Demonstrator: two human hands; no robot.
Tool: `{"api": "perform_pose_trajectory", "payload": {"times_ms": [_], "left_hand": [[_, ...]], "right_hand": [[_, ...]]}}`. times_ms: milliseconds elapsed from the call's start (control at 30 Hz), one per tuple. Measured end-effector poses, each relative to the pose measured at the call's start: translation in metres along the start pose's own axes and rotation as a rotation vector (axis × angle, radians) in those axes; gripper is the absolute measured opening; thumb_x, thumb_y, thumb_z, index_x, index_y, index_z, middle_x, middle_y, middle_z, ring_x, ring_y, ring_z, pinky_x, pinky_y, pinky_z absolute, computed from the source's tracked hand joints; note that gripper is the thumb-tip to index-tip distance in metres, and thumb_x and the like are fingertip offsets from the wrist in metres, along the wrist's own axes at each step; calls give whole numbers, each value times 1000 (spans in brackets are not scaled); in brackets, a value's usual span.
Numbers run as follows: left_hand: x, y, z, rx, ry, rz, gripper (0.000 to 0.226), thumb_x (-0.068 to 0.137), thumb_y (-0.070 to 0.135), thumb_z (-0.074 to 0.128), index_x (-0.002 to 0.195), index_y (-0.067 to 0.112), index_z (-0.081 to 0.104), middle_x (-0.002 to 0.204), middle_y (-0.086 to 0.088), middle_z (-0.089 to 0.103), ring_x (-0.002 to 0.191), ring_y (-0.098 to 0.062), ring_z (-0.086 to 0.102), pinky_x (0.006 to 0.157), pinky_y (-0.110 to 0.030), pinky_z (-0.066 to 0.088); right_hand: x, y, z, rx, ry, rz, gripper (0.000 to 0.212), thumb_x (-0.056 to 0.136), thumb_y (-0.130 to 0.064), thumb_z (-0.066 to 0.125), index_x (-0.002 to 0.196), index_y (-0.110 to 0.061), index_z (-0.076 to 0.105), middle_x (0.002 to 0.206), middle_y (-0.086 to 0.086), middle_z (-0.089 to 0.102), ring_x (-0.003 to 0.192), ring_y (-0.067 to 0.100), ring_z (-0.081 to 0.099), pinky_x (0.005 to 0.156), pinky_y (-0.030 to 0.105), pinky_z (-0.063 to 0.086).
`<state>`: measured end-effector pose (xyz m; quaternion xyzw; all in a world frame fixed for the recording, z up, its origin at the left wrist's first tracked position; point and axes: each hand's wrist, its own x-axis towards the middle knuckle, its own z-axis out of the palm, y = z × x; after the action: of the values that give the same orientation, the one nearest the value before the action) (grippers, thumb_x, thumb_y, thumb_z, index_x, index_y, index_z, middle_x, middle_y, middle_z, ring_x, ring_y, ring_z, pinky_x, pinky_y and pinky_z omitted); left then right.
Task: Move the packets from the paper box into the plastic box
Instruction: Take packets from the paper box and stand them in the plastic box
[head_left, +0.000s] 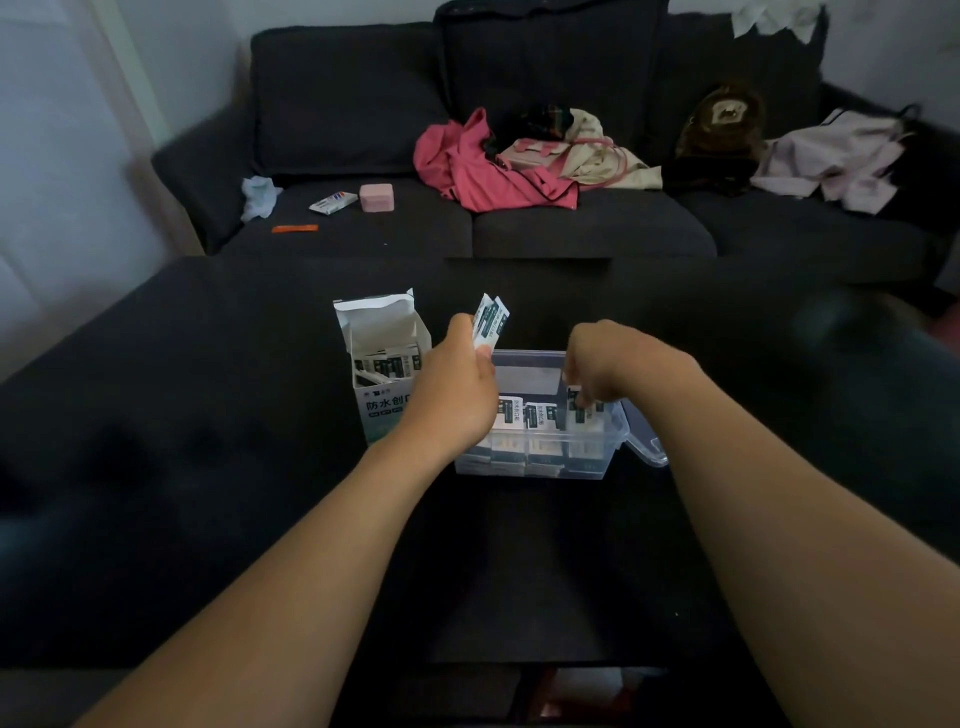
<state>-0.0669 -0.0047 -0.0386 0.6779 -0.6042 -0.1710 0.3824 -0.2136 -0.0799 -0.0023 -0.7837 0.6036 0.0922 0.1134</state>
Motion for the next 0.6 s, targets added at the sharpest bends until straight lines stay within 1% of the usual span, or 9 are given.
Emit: {"api": "perform_pose_trajectory", "payload": {"times_ms": [67, 133, 167, 233, 300, 367, 433, 500, 600], "left_hand": [[-1, 0, -1, 0, 0, 4, 14, 108, 23, 37, 120, 18, 42, 107, -5, 62, 84, -19, 63, 65, -31, 49], [-1, 0, 0, 6, -1, 2, 15, 108, 23, 37, 122, 19, 43, 106, -5, 62, 85, -20, 64, 69, -37, 53], [-1, 0, 0, 7, -4, -3, 16, 108, 23, 37, 122, 19, 43, 107, -5, 61, 85, -20, 64, 71, -40, 55], [-2, 1, 1, 6, -12, -12, 16, 108, 23, 38, 123, 18, 43, 108, -6, 61, 87, -20, 63, 76, -44, 57], [-2, 2, 2, 6, -18, -16, 16, 108, 23, 38, 122, 18, 43, 108, -6, 61, 87, -20, 63, 77, -45, 57], [-2, 1, 2, 1, -19, -19, 16, 108, 23, 38, 122, 17, 43, 109, -7, 61, 88, -21, 63, 77, -45, 57], [-2, 1, 2, -2, -20, -18, 17, 108, 23, 37, 122, 17, 43, 109, -7, 61, 87, -20, 63, 76, -44, 57], [-2, 1, 1, -12, -24, -20, 16, 108, 23, 37, 122, 18, 43, 108, -6, 61, 88, -19, 63, 79, -46, 59], [-1, 2, 1, -21, -28, -30, 17, 108, 23, 38, 123, 18, 43, 109, -5, 61, 88, -17, 63, 79, -45, 59]], "right_hand": [[-4, -4, 2, -67, 28, -2, 37, 85, -14, 75, 118, -14, 59, 100, 6, 61, 96, 24, 62, 92, 42, 54], [-8, -9, 5, -157, 99, -24, 32, 90, -15, 69, 120, -14, 57, 88, 3, 53, 89, 22, 58, 82, 38, 51], [-9, -13, 6, -199, 126, -34, 32, 93, -15, 65, 123, -14, 56, 88, 3, 51, 89, 22, 56, 78, 37, 47], [-9, -21, 10, -240, 143, -37, 33, 95, -15, 61, 128, -13, 55, 97, 5, 53, 93, 24, 55, 76, 37, 43], [-8, -27, 14, -213, 122, -27, 35, 95, -14, 61, 129, -12, 56, 97, 6, 54, 93, 24, 57, 77, 37, 45], [-6, -28, 18, -149, 80, -18, 36, 95, -11, 61, 131, -9, 56, 95, 7, 55, 93, 24, 60, 79, 36, 50], [-5, -26, 18, -67, 25, 11, 39, 95, -7, 61, 134, -6, 54, 106, 11, 59, 100, 26, 64, 89, 36, 56], [-3, -24, 17, 26, -25, 52, 42, 95, -6, 61, 136, -4, 52, 117, 14, 61, 107, 27, 66, 97, 40, 56], [2, -22, 17, 106, -60, 94, 45, 94, -4, 64, 137, -4, 51, 124, 16, 60, 112, 28, 65, 100, 42, 54]]}}
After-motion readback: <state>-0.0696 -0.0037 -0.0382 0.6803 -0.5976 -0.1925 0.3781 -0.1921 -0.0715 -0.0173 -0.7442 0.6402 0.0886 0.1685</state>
